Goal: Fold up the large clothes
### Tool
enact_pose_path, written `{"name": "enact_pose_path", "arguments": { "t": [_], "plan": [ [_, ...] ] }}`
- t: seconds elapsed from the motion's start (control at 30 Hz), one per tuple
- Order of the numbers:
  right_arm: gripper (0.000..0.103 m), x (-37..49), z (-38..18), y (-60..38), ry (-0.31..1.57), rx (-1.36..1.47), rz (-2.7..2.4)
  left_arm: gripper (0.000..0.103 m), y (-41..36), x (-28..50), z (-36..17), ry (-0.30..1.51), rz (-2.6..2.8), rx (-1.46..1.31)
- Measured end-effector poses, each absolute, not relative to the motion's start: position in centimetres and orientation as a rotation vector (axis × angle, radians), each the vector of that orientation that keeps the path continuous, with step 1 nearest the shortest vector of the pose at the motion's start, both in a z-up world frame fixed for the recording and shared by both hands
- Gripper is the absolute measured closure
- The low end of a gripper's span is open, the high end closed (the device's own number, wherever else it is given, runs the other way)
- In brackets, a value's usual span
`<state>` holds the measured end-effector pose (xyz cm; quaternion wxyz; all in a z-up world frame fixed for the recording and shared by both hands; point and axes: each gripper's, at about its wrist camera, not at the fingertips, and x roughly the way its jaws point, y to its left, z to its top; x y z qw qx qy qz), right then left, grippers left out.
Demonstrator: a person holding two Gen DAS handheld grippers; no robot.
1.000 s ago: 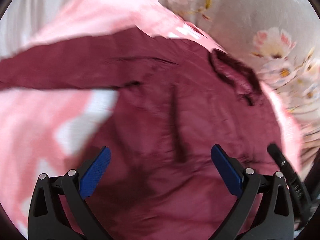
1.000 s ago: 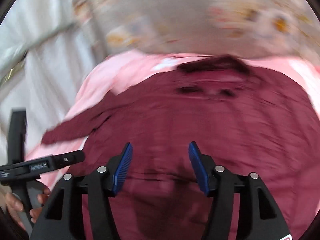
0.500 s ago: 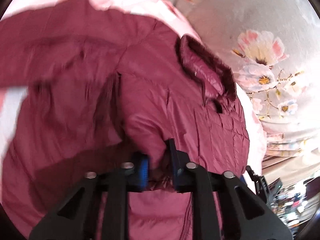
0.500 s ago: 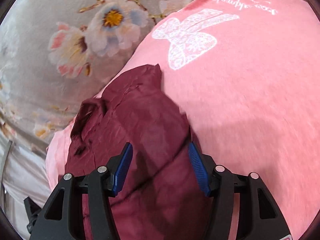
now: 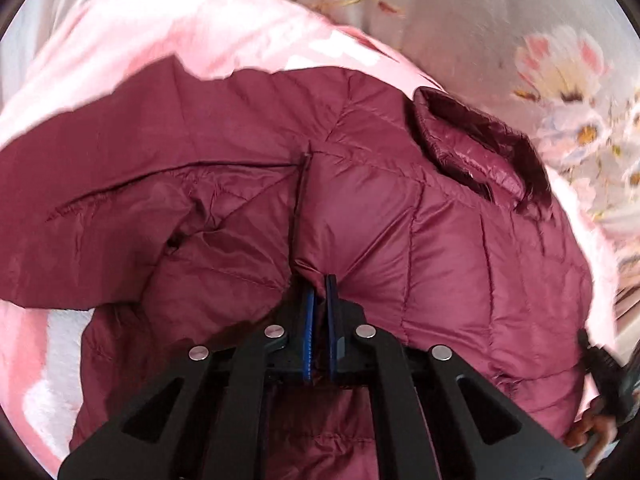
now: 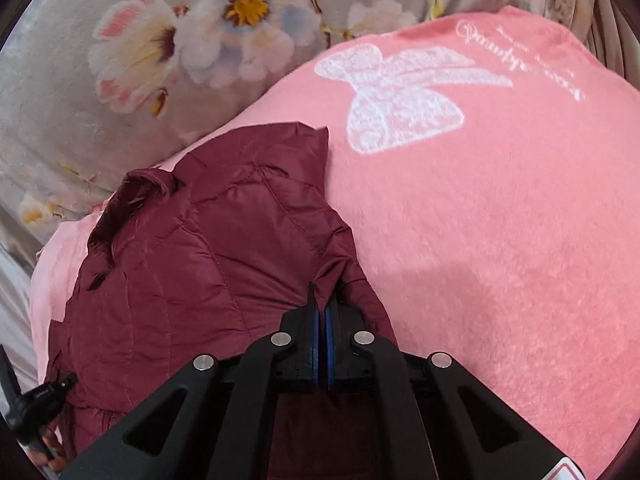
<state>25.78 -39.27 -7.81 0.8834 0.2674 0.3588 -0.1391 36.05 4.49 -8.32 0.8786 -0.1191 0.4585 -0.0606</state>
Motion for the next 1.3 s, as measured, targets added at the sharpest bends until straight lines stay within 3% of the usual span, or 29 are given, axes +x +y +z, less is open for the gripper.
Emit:
{"name": "enact_pose_path", "arguments": {
  "t": [0.43, 0.53, 0.67, 0.93, 1.3],
  "plan": [
    [0.101, 26.1, -8.1, -39.0, 0.753, 0.529, -0.296, 0.097, 3.3, 34.8, -8.6, 0.867, -0.105, -0.144],
    [0.095, 25.1, -7.6, -39.5, 0.757, 0.574, -0.296, 0.097, 3.5, 34.8, -8.6, 0.863, -0.111, -0.154],
    [0.086, 22.6, -5.4, -39.3, 0.688, 0.575, -0.376, 0.097, 3.8, 34.6, -8.6, 0.860, -0.117, -0.165],
    [0.086, 25.6, 0.0, -29.5, 0.670, 0.301, -0.182, 0.097, 3.7, 34.7, -8.6, 0.857, -0.119, -0.167],
    [0.087, 30.8, -6.7, -20.1, 0.858, 0.076, -0.071, 0.097, 4.1, 34.7, -8.7, 0.855, -0.130, -0.192]
  ]
}}
